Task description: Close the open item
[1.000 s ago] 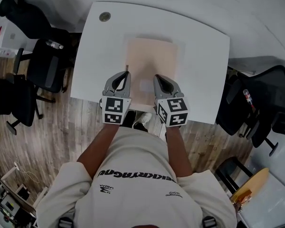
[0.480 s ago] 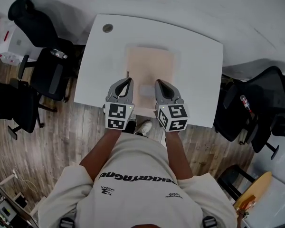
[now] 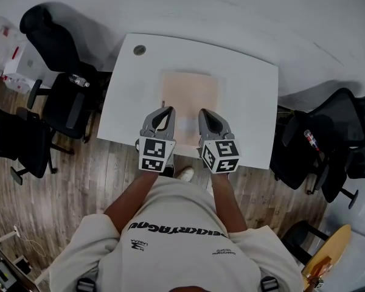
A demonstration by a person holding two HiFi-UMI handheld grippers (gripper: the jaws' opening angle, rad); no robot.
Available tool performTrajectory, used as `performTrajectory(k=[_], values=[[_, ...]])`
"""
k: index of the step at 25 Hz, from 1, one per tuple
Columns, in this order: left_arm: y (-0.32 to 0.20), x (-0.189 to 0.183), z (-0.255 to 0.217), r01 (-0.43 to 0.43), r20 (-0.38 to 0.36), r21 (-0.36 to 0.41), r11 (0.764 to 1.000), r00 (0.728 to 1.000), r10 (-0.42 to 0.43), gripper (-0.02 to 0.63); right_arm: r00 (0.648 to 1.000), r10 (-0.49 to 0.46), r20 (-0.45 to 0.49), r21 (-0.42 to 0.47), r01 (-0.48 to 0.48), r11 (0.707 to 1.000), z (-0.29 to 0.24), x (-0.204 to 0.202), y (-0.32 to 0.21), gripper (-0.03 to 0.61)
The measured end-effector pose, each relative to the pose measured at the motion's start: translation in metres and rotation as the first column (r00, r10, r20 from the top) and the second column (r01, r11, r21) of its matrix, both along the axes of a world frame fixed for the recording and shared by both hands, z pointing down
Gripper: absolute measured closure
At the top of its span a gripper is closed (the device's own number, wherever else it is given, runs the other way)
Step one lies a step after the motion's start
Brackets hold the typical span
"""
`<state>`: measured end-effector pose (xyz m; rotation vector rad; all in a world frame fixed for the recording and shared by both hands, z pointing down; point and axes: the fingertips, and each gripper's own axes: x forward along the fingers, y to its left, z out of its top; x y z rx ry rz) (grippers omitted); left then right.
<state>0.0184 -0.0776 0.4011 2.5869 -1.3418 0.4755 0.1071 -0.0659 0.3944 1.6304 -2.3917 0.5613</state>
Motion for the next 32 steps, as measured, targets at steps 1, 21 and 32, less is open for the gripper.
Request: performTrajectory(k=[1, 21, 32], values=[[0.001, 0.002, -0.003, -0.002, -0.001, 0.008, 1.000, 1.000, 0.002, 0.615, 1.000, 0.002, 0.001, 0.007, -0.002, 1.000, -0.003, 0.001, 0.001, 0.580], [0.006, 0.026, -0.053, -0.047, -0.036, 0.131, 0.990, 0.998, 0.052, 0.614, 0.999, 0.034, -0.003, 0.148, -0.033, 0.989, -0.047, 0.011, 0.003, 0.580], [0.005, 0.037, -0.071, -0.075, -0.059, 0.171, 0.982, 0.994, 0.087, 0.615, 0.998, 0.062, -0.021, 0.200, -0.057, 0.978, -0.065, 0.021, 0.003, 0.580]])
